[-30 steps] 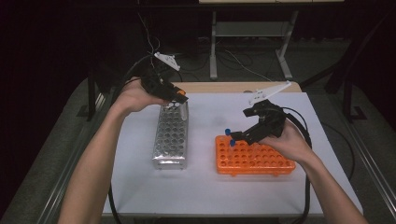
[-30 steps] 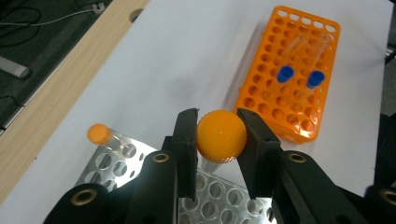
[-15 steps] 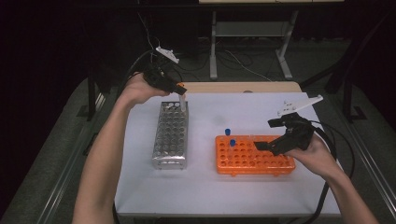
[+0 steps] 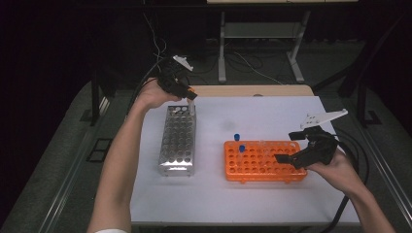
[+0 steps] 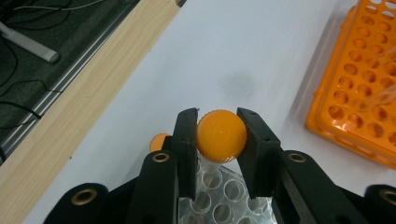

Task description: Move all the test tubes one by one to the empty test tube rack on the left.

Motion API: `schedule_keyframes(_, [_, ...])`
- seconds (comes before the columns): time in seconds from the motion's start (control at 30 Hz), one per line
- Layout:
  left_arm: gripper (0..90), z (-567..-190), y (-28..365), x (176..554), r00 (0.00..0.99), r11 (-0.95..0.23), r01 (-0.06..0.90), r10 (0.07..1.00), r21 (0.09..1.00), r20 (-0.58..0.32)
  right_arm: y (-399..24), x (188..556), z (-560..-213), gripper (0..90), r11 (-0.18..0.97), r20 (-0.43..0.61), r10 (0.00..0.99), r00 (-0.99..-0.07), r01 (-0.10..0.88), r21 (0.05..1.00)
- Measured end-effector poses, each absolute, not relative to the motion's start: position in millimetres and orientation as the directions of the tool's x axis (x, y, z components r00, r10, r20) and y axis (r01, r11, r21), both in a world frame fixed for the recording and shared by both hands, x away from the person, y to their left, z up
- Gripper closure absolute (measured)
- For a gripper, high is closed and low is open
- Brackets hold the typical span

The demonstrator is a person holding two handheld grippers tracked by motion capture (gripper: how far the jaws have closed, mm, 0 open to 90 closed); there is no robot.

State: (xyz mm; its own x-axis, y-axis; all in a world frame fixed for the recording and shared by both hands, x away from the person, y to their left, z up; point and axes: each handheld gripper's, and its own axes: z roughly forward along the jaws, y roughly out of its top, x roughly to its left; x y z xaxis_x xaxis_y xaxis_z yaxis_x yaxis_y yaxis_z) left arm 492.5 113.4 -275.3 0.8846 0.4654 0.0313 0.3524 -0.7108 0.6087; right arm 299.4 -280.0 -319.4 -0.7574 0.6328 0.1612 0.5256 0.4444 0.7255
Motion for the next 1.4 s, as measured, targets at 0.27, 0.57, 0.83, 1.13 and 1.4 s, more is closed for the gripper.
schedule_keyframes(0.27, [68.7,-284.2,115.9,500.1,0.87,-0.699,0.368,0.492,0.613,0.039,-288.3,295.8,-327.1,0.2,0.432,0.177,0.641,-0.747,0.542,0.721])
schedule_keyframes(0.57, [68.7,-294.5,122.7,502.4,0.86,-0.688,0.387,0.51,0.614,0.03,-290.7,294.2,-335.6,0.2,0.427,0.191,0.643,-0.742,0.553,0.716])
schedule_keyframes(0.83, [68.6,-306.5,125.4,502.4,0.855,-0.677,0.398,0.518,0.619,0.018,-287.1,294.4,-341.2,0.3,0.428,0.2,0.635,-0.746,0.555,0.713])
schedule_keyframes(1.13, [68.3,-318.1,125.5,504.3,0.855,-0.678,0.414,0.519,0.608,-0.003,-279.8,296.1,-348.0,0.2,0.442,0.202,0.626,-0.754,0.556,0.704])
schedule_keyframes(1.4, [51.0,-310.6,130.3,500.3,0.821,-0.615,0.477,0.567,0.628,-0.067,-272.9,300.8,-358.2,0.3,0.453,0.205,0.624,-0.754,0.562,0.692])
